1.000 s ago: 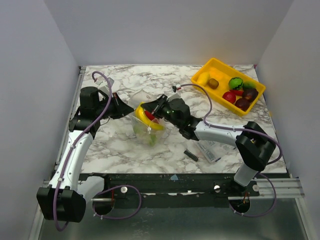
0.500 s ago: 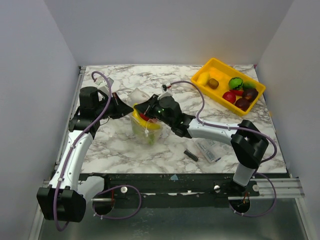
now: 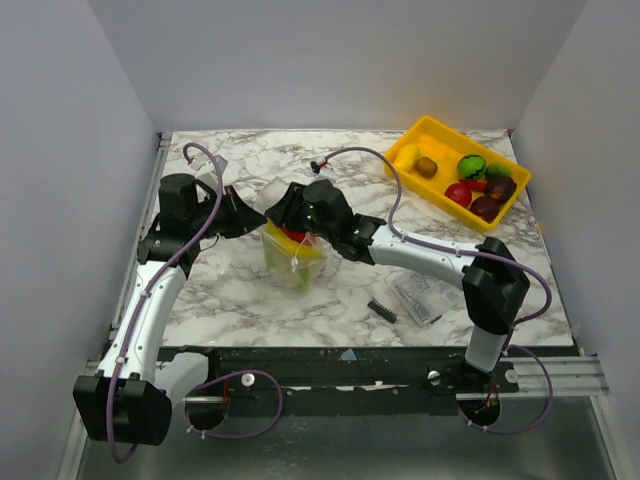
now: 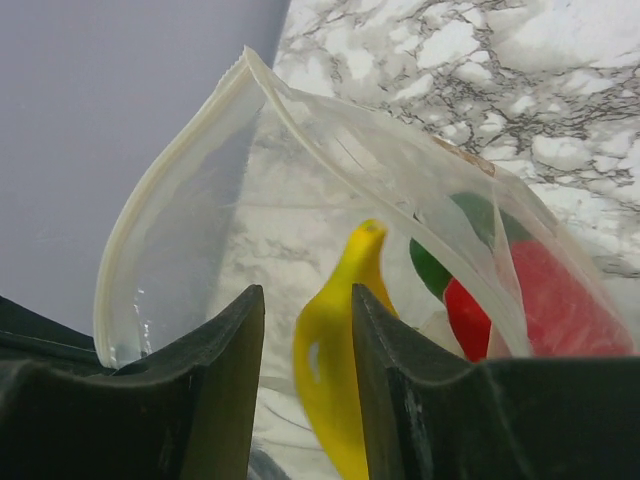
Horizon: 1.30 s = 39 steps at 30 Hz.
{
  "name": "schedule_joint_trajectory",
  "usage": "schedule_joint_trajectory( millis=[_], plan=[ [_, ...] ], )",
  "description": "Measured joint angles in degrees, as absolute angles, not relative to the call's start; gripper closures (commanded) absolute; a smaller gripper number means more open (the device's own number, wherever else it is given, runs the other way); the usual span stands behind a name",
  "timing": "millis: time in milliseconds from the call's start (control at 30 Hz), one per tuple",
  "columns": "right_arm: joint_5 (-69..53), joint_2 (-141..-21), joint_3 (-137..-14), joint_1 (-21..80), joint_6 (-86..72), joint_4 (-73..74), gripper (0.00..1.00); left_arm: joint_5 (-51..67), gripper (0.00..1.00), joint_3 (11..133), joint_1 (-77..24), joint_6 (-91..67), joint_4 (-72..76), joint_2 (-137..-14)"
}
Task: Place the food in the zip-top bag and seal the zipper
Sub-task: Place the fake fruit in the zipper food storage bag, then pick up the fake fruit from the zipper food storage bag.
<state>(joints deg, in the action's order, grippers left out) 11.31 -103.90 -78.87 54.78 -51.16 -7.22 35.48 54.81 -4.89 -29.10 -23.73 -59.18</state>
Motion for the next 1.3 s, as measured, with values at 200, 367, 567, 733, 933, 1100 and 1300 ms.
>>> schedule_joint_trajectory(
  millis=[200,367,567,733,933,1100,1300],
  plan=[
    [9.9,-103.0,-80.3,54.8,-45.7,-1.1,0.47,35.5,1.0,54.8,-4.9,-29.1,-23.7,-58.8],
    [9.1,-101.0,-80.1,56.2,-40.5,2.0,0.39,35.6,1.0,54.3,-4.9,-29.1,-23.6,-58.5],
    [8.1,-95.9,-80.2,57.1,-34.0,6.5,0.3,35.6,1.0,53.8,-4.9,-29.1,-23.2,-57.9],
    [8.1,-92.7,-83.5,57.1,-29.8,10.0,0.25,35.6,1.0,53.7,-5.0,-29.1,-23.3,-58.0],
    [15.9,-87.0,-85.2,57.0,-25.4,12.6,0.18,35.6,1.0,53.7,-5.0,-29.1,-23.3,-58.1],
    [26.2,-82.8,-85.2,52.3,-24.6,17.2,0.19,35.6,1.0,53.6,-5.0,-29.1,-23.3,-58.1],
    [32.1,-80.1,-80.7,31.0,-27.2,21.0,0.2,35.8,1.0,53.5,-5.0,-29.1,-23.2,-58.1]
  ],
)
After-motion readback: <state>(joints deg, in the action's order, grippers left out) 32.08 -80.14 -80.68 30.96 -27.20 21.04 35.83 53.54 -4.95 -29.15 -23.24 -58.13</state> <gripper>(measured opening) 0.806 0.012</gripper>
